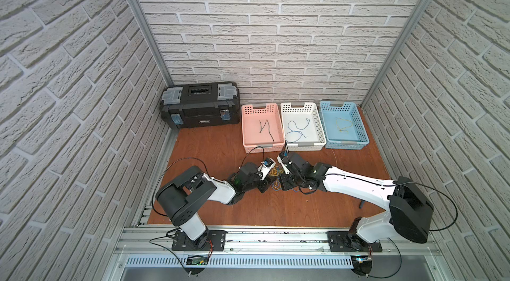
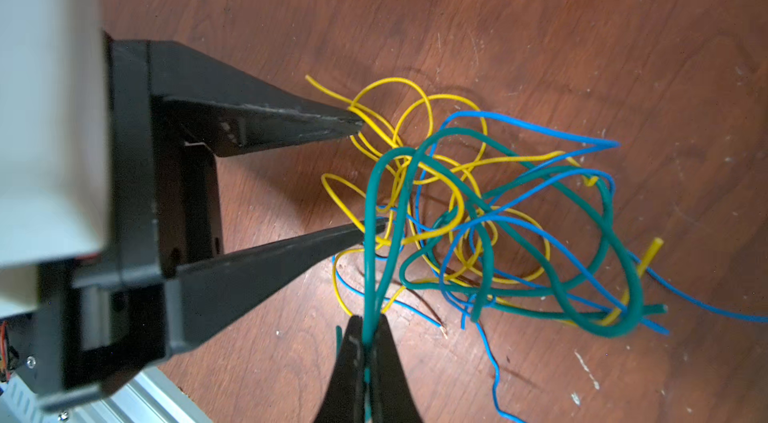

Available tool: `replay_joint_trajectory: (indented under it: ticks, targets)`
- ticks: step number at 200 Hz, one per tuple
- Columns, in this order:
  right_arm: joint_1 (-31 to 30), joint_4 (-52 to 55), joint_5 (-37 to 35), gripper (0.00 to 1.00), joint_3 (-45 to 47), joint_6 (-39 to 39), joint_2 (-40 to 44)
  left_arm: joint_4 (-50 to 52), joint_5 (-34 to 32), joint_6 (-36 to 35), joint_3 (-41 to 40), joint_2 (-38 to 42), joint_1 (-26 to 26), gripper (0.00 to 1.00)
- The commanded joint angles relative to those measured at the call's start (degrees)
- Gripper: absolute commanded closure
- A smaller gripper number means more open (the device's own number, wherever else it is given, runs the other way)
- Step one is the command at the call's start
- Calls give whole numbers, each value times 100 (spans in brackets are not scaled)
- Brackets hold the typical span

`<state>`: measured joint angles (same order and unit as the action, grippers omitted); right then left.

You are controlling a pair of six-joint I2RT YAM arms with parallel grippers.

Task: Untangle and sort cables by color
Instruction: Untie the cable.

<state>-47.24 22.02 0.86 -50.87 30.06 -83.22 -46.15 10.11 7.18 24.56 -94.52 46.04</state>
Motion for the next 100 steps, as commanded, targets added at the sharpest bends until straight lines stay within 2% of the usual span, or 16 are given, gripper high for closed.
replay_joint_trajectory:
  ticks: [1,9,31,40,66,88,100]
  targets:
    - [22,-401,160,97,39,-125,255,-606,96,-207,-65,-258,29,55]
    - [22,-441,155,97,46,-132,270,-649,167,-186,-78,-318,28,62]
    - [42,-499,-31,97,63,-70,419,-824,211,-87,-189,-395,29,92]
    - [76,-645,-72,97,137,31,545,-875,226,-77,-236,-410,28,100]
    - [204,-1319,-42,97,439,519,873,-912,270,11,-286,-469,28,100]
    - [233,-1472,-80,86,465,709,827,-921,272,78,-294,-471,28,100]
    - [233,-1323,-265,91,418,733,752,-901,248,106,-290,-473,29,100]
